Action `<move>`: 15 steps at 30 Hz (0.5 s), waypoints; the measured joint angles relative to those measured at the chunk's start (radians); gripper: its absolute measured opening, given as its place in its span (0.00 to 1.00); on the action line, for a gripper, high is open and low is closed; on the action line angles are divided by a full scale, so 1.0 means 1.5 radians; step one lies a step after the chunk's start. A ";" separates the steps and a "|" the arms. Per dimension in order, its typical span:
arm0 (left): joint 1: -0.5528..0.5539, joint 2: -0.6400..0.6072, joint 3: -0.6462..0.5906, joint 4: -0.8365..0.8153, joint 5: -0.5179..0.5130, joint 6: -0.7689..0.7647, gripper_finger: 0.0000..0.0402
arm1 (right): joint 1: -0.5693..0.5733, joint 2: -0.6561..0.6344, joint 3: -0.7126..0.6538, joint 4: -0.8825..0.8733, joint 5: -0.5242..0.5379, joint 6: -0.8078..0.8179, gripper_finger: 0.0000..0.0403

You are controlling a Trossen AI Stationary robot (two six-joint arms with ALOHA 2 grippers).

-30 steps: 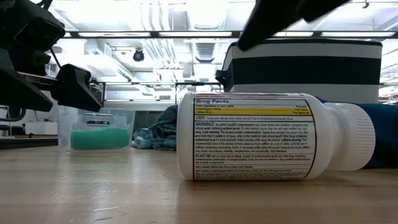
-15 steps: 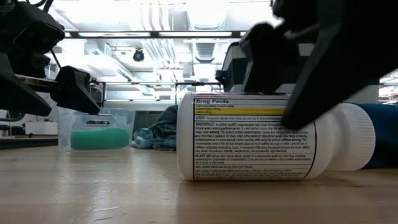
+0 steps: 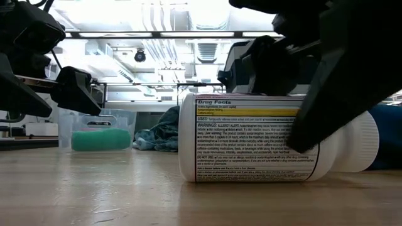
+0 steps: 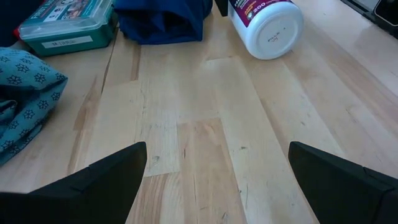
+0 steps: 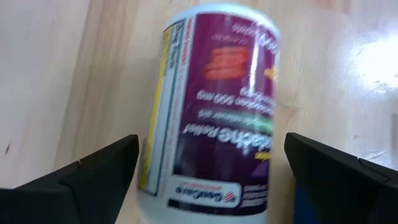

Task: Pick & place medical supplies in basket/bin
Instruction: Put the white pill bottle into the yellow bin

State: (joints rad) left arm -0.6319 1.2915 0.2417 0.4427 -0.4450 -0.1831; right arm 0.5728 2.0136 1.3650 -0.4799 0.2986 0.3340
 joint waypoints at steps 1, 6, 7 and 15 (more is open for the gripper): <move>0.000 0.000 0.000 0.000 0.000 0.000 0.99 | 0.000 0.000 0.000 -0.002 -0.006 0.000 0.99; 0.000 0.000 0.000 0.000 0.000 0.000 0.99 | 0.000 0.000 0.000 0.000 -0.021 -0.001 0.98; 0.000 0.000 0.000 0.000 0.000 0.000 0.99 | 0.000 0.000 0.000 0.000 -0.026 -0.002 0.97; 0.000 0.000 0.000 0.000 0.000 0.000 0.99 | 0.000 0.000 0.000 -0.001 -0.028 -0.002 0.76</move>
State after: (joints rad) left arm -0.6315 1.2915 0.2417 0.4427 -0.4450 -0.1833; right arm 0.5728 2.0136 1.3643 -0.4809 0.2572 0.3305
